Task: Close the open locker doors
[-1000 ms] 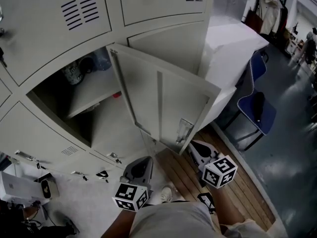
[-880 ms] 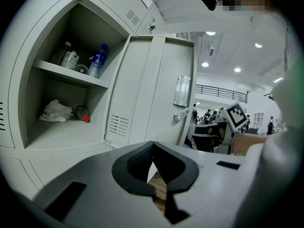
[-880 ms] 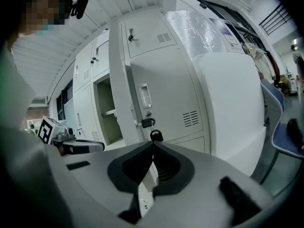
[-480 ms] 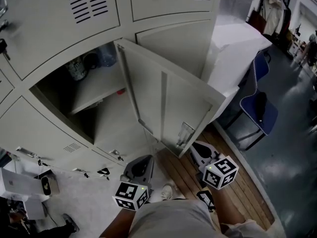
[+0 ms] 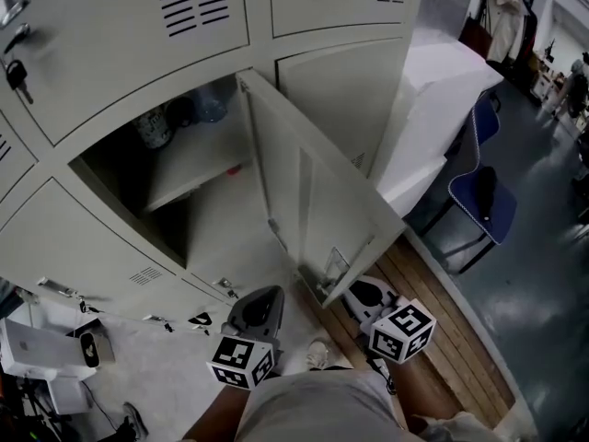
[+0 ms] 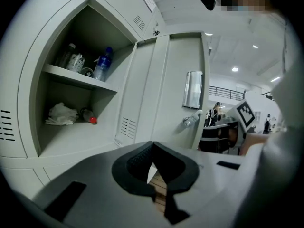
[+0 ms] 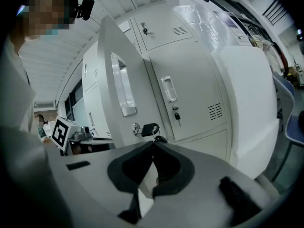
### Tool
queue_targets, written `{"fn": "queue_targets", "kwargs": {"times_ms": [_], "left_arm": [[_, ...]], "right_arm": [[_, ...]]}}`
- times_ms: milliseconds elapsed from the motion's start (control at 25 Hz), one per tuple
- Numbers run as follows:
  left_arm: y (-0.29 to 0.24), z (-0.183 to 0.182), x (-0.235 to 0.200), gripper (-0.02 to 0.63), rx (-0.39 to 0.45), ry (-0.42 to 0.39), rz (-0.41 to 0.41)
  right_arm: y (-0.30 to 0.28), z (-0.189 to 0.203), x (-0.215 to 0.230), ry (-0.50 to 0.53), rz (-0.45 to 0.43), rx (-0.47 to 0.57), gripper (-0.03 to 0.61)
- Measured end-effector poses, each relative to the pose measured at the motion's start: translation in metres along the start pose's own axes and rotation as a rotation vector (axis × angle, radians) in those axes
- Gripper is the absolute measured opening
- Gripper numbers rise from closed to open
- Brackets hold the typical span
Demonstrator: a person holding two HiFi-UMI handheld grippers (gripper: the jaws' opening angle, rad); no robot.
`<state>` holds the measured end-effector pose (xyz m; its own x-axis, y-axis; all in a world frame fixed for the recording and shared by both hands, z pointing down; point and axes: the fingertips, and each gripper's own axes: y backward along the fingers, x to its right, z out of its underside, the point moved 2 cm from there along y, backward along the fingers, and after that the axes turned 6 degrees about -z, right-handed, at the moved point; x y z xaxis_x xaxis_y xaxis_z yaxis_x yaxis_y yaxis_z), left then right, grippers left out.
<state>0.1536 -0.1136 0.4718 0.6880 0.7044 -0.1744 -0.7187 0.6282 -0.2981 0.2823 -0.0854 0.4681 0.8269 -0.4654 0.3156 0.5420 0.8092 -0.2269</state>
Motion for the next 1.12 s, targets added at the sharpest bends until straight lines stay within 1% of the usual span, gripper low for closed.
{"fn": "queue_targets", "kwargs": {"times_ms": [200, 560, 1120], "left_arm": [[0.014, 0.002, -0.017, 0.015, -0.005, 0.000, -0.010], [0.043, 0.004, -0.054, 0.015, -0.008, 0.013, -0.063], [0.080, 0.004, -0.107, 0.016, 0.010, 0.032, -0.163]], "right_arm": [[-0.017, 0.004, -0.026, 0.009, -0.049, -0.019, 0.028], [-0.055, 0.013, -0.068, 0.014, -0.134, -0.057, 0.028], [-0.111, 0.016, -0.112, 0.043, -0.249, -0.098, 0.028]]}}
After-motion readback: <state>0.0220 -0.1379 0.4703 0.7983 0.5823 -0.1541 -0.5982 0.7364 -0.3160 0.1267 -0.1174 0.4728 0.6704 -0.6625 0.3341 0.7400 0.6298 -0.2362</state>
